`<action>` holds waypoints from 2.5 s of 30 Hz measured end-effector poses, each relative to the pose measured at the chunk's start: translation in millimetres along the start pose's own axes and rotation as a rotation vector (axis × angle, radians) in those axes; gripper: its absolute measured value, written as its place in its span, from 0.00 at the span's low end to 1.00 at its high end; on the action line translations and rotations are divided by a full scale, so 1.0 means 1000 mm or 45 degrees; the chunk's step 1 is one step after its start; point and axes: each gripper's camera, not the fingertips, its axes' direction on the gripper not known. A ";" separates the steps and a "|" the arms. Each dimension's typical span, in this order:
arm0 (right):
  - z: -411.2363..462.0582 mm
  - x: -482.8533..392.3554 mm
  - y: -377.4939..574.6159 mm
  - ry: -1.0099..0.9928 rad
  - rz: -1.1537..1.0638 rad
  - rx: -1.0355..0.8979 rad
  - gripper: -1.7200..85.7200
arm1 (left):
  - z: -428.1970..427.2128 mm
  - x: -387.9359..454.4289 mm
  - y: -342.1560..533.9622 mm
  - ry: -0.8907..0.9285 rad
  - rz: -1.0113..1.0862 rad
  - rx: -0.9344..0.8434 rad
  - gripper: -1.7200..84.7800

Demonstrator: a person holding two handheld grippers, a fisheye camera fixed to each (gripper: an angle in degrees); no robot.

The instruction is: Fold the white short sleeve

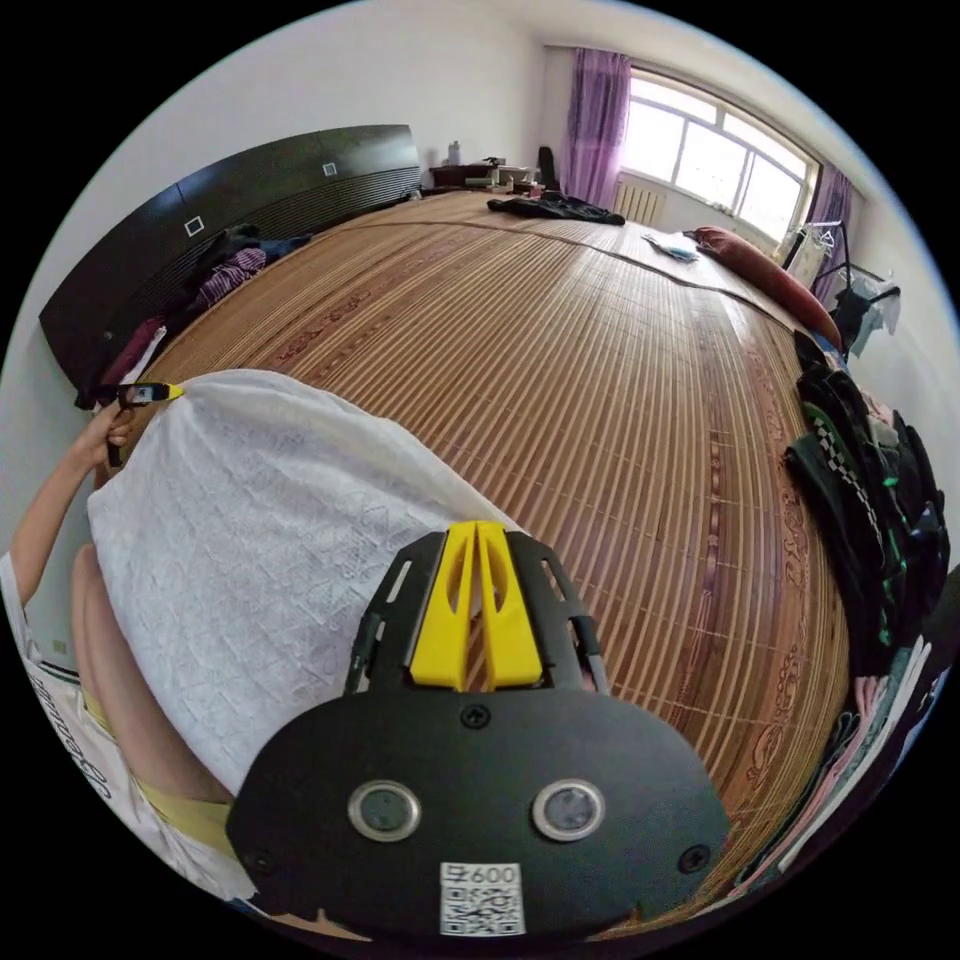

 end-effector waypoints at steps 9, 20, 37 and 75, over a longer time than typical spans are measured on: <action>-0.105 -0.005 0.037 -0.143 0.102 0.292 0.01 | -0.108 0.020 0.048 0.179 0.022 0.242 0.02; -0.155 -0.224 0.138 -0.186 -0.665 0.033 0.01 | -0.030 0.255 0.240 0.167 0.704 -0.146 0.02; -0.209 -0.165 0.368 0.135 -0.045 0.519 0.01 | -0.076 0.176 0.467 -0.320 0.702 0.111 0.02; -0.123 -0.408 0.577 -0.143 -0.881 0.676 0.16 | 0.104 0.082 0.804 -1.555 2.029 -0.262 0.05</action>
